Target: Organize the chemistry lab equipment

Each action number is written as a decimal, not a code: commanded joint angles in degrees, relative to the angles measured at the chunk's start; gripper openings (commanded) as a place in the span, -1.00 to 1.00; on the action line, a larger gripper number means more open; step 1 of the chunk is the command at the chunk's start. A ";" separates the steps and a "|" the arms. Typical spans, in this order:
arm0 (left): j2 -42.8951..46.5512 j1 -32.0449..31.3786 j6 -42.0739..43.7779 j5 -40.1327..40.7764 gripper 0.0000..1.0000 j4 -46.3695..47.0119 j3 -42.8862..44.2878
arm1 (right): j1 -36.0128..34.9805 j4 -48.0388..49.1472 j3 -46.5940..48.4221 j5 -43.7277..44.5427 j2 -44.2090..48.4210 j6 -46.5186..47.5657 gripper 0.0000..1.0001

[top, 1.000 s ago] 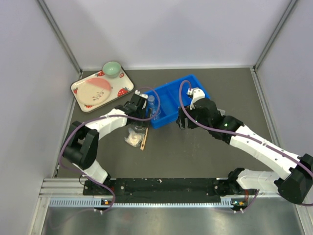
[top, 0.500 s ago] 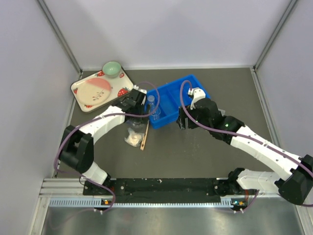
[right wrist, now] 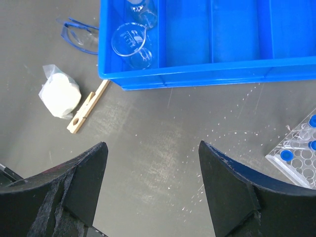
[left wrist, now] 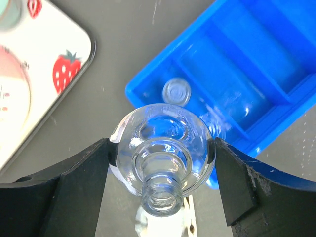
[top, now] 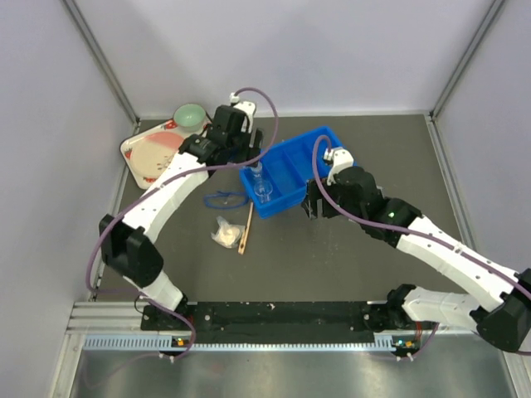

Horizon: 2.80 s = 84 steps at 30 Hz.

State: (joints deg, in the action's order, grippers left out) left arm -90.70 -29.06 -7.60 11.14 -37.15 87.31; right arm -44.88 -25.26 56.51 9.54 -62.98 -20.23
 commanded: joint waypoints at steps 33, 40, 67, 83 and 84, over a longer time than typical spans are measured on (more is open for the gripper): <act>-34.72 -0.91 22.36 -22.12 -0.95 0.58 31.52 | -0.47 -6.56 -3.60 -1.28 12.18 -1.39 0.49; -36.92 -1.88 22.27 -22.04 -0.95 2.08 29.94 | -0.56 -6.30 -3.86 -1.19 11.74 -0.87 0.49; -39.12 -3.46 23.15 -16.32 -0.12 3.40 27.74 | -0.64 -5.24 -5.97 -1.72 12.62 -1.04 0.49; -35.34 -3.55 23.68 -14.56 0.59 -0.03 31.69 | -0.56 -5.15 -6.33 -3.03 13.59 -1.48 0.49; -35.08 -3.55 23.85 -14.74 0.64 -0.21 31.96 | -0.56 -5.07 -6.33 -2.95 13.59 -1.57 0.49</act>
State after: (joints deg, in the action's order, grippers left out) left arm -131.63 -32.42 15.18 -4.49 -37.43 115.52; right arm -44.91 -32.27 50.22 7.29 -50.52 -21.19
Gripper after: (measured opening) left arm 0.836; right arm 0.745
